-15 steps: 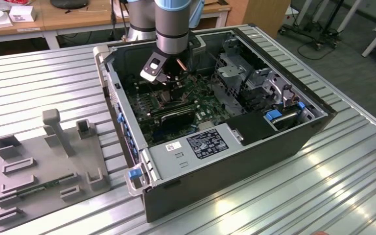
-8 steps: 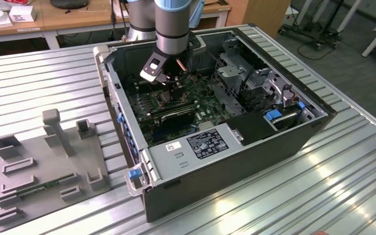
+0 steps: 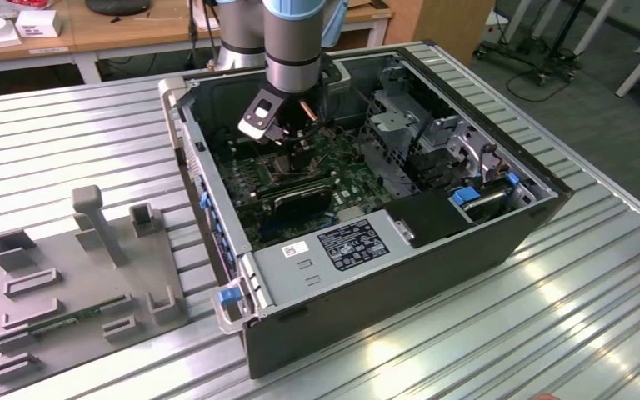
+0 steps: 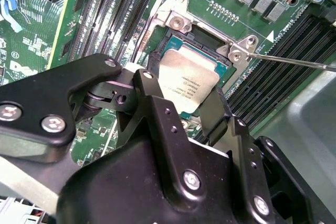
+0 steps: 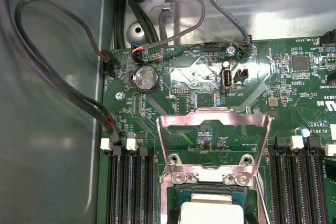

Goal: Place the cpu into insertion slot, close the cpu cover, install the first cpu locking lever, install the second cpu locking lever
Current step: 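Place the cpu into insertion slot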

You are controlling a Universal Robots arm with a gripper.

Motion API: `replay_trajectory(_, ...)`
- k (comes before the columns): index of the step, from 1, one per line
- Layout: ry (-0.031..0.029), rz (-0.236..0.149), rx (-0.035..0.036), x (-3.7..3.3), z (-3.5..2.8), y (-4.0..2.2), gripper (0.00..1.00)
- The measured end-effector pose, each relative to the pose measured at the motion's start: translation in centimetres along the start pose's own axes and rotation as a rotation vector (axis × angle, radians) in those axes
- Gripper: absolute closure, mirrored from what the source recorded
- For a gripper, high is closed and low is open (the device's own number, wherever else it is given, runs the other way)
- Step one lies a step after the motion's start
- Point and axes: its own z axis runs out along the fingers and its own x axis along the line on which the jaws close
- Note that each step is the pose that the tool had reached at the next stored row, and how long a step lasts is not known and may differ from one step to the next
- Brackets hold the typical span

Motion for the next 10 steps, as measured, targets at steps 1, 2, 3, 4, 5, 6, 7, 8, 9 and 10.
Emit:
replay_trajectory(1,-0.0001,0.0,0.0001,0.0,0.0,0.0,0.46)
replay_trajectory(2,-0.0002,0.0,0.0001,0.0,0.0,0.0,0.46)
replay_trajectory(3,-0.0001,0.0,0.0001,0.0,0.0,0.01,0.46)
replay_trajectory(4,-0.0001,0.0,0.0001,0.0,0.0,0.01,0.46)
replay_trajectory(5,-0.0001,0.0,0.0001,0.0,0.01,0.01,0.46)
replay_trajectory(6,-0.0002,0.0,0.0001,0.0,0.03,0.01,0.46)
replay_trajectory(7,-0.0002,0.0,0.0002,0.0,0.06,0.01,0.46)
replay_trajectory(8,-0.0004,0.0,0.0003,-0.01,0.09,0.01,0.46)
replay_trajectory(9,-0.0005,0.0,0.0002,-0.01,0.09,0.01,0.46)
replay_trajectory(10,-0.0005,0.0,0.0003,-0.01,0.09,0.01,0.46)
